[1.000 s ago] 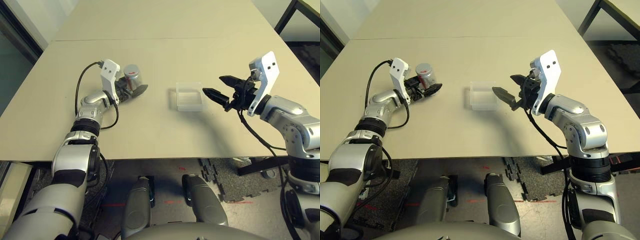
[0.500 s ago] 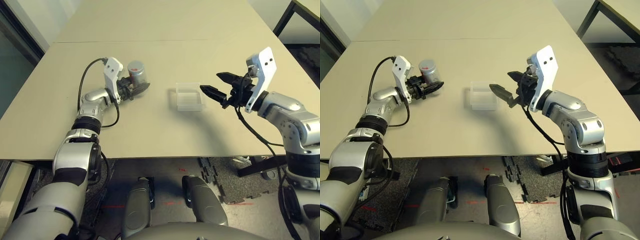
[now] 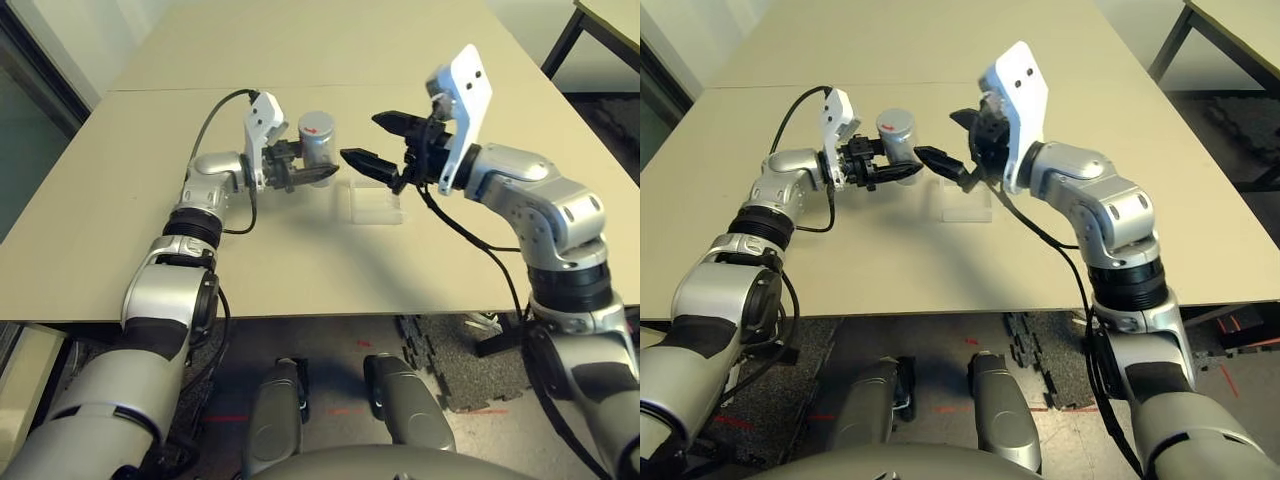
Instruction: Pour the medicine from the bottle into the box.
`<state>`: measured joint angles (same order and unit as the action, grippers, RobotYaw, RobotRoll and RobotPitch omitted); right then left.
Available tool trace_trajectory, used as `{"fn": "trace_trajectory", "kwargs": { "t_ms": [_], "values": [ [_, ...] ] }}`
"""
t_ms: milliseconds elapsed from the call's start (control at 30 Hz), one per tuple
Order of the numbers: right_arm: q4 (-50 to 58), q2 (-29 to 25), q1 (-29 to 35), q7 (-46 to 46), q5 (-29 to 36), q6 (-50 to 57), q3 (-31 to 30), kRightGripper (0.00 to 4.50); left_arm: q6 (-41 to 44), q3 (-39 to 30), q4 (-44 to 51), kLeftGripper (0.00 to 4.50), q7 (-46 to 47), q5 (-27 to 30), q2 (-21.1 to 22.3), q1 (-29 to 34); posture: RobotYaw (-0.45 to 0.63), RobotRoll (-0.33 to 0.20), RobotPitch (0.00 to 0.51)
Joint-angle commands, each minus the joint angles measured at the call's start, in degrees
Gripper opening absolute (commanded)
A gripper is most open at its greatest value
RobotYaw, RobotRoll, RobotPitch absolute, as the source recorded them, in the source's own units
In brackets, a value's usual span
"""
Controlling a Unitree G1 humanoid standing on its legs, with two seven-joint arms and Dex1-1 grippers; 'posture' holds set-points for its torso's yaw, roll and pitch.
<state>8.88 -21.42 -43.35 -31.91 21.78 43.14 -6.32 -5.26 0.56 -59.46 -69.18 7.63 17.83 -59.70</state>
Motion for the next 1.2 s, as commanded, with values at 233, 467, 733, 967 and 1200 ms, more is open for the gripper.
{"fn": "trace_trajectory", "kwargs": {
  "t_ms": [233,467,733,967,1200],
  "values": [
    [-4.1,2.2,-1.7,0.5,-4.3,-2.6,-2.4,4.5,0.9,1.4,1.0,2.5,-0.8,-0.7,-2.6,-0.1,-0.24,0.0,0.113],
    [-5.0,3.8,-2.0,-0.2,-4.7,-3.1,-2.4,4.5,1.3,1.9,2.4,2.5,-1.2,-0.8,-3.4,0.6,-0.23,0.0,0.109],
    [-4.2,6.5,-2.5,1.0,-3.6,-2.2,-0.9,2.65,1.9,1.9,2.1,2.5,-0.2,-1.0,-3.3,0.7,-0.23,0.0,0.112],
    [-3.6,7.6,-2.7,1.0,-3.0,-3.0,-0.2,2.65,2.1,2.0,1.4,2.5,-0.2,-1.5,-2.7,1.1,-0.23,0.0,0.112],
    [-8.0,6.4,-5.3,-7.1,1.6,-6.5,3.4,2.65,4.0,3.1,6.0,2.5,-4.6,-0.6,-2.8,2.1,-0.23,0.0,0.115]
  ]
}}
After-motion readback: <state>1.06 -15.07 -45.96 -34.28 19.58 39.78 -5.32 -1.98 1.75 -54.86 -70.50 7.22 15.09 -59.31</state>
